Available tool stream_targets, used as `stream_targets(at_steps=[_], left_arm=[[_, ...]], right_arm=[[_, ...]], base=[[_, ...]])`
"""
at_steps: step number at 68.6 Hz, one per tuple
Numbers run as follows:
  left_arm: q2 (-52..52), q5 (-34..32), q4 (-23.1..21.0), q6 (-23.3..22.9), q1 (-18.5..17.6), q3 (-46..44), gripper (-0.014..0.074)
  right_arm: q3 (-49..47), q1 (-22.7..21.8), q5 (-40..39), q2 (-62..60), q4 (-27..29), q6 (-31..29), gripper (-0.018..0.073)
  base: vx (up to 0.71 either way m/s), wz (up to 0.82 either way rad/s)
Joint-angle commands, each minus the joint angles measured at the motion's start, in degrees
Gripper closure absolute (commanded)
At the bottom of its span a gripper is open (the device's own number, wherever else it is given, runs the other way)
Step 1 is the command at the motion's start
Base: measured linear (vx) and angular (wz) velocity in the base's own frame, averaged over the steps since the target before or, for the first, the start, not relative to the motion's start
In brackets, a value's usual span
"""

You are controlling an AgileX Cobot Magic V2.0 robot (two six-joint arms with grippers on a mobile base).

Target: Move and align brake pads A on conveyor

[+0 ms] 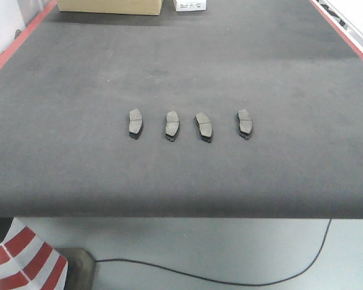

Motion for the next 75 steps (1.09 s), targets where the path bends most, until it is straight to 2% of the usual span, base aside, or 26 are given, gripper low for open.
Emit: stream_targets(at_steps=[1,47,53,55,59,62,65,68,75], left_arm=[[0.6,-3.8,0.8,-0.2,-0.2,-1.4,0.0603],[0.6,-3.2,0.9,-0.2,-0.2,-1.4,0.0603],[0.6,-2.2,-0.8,0.0,-0.2,-1.4,0.0603],[0.6,-2.2,-2.5,1.4,-0.2,-1.4,0.0603],[0.6,-2.3,-7.8,7.2,-0.2,-1.4,0.0603],[0.6,-2.6,-12.4,12.4,-0.2,-1.4,0.0603],[0.6,-3.2,-18.4,19.5,-0.2,-1.4,0.0603],[0.6,-4.1,-22.2,24.1,-0.2,-1.4,0.0603],[0.6,-6.4,-28.4,30.8,-0.2,-1.4,0.0603]], right_arm=[[-1.5,-0.3,-4.1,0.4,-0.3,-0.5,0.0568],[-1.5,-0.3,-4.1,0.4,-0.3,-0.5,0.0568],[-1.5,-0.3,-4.1,0.4,-0.3,-0.5,0.0568],[-1.5,-0.3,-4.1,0.4,-0.3,-0.5,0.0568],[-1.5,-0.3,-4.1,0.4,-0.3,-0.5,0.0568],[-1.5,-0.3,-4.1,0.4,-0.3,-0.5,0.0568],[-1.5,-0.3,-4.1,0.4,-0.3,-0.5,0.0568],[-1.5,-0.3,-4.1,0.4,-0.3,-0.5,0.0568],[-1.5,-0.3,-4.1,0.4,-0.3,-0.5,0.0568]], base=[[-0.13,-0.01],[-0.03,0.0],[0.0,0.0],[0.0,0.0],[0.0,0.0],[0.0,0.0],[0.0,0.0],[0.0,0.0],[0.0,0.0]])
